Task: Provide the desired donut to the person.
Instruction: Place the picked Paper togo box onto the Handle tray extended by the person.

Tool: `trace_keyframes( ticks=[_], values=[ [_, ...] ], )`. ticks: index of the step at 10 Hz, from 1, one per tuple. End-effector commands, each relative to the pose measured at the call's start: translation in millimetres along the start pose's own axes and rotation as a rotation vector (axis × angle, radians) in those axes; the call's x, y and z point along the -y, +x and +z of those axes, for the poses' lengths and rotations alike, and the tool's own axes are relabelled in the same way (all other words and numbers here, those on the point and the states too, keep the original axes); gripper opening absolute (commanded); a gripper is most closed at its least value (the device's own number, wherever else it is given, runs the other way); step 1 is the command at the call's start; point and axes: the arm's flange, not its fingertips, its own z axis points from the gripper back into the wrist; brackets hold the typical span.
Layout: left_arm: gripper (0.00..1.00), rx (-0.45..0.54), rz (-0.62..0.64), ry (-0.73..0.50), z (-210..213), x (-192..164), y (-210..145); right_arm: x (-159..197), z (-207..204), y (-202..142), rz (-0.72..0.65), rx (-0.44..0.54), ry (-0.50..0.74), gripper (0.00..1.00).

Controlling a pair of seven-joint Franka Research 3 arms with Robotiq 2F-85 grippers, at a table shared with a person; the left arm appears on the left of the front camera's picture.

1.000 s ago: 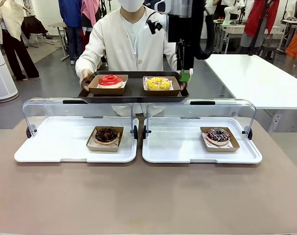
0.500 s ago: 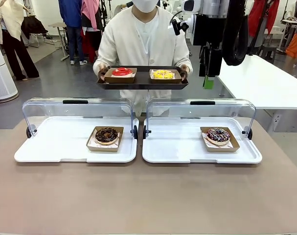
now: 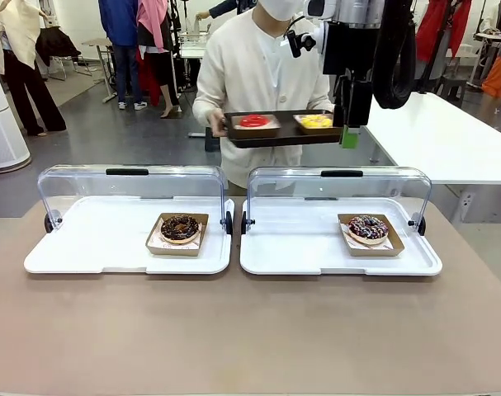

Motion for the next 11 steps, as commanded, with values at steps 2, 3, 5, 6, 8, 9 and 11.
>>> trace_keyframes(
  ticks=[2, 3, 5, 6, 8, 9, 11],
  values=[
    [1.0, -0.002, 0.013, 0.002, 0.7, 0.6, 2.8, -0.7, 0.3, -1.2, -0.005, -0.004, 0.004, 1.0],
    [1.0, -0.002, 0.013, 0.002, 0.7, 0.6, 2.8, -0.7, 0.3, -1.2, -0.005, -0.004, 0.004, 1.0],
    [1.0, -0.002, 0.013, 0.002, 0.7, 0.6, 2.8, -0.7, 0.3, -1.2, -0.005, -0.004, 0.004, 1.0],
    [1.0, -0.002, 0.013, 0.002, 0.7, 0.6, 2.8, -0.7, 0.3, -1.2, -0.005, -0.004, 0.004, 1.0],
    [1.0, -0.002, 0.013, 0.002, 0.7, 0.6, 2.8, -0.7, 0.3, -1.2, -0.005, -0.004, 0.004, 1.0],
    [1.0, -0.002, 0.013, 0.002, 0.7, 0.6, 2.8, -0.7, 0.3, -1.2, -0.005, -0.004, 0.004, 1.0],
    [1.0, -0.002, 0.013, 0.002, 0.7, 0.6, 2.8, -0.7, 0.3, -1.2, -0.005, -0.004, 0.004, 1.0]
  ],
)
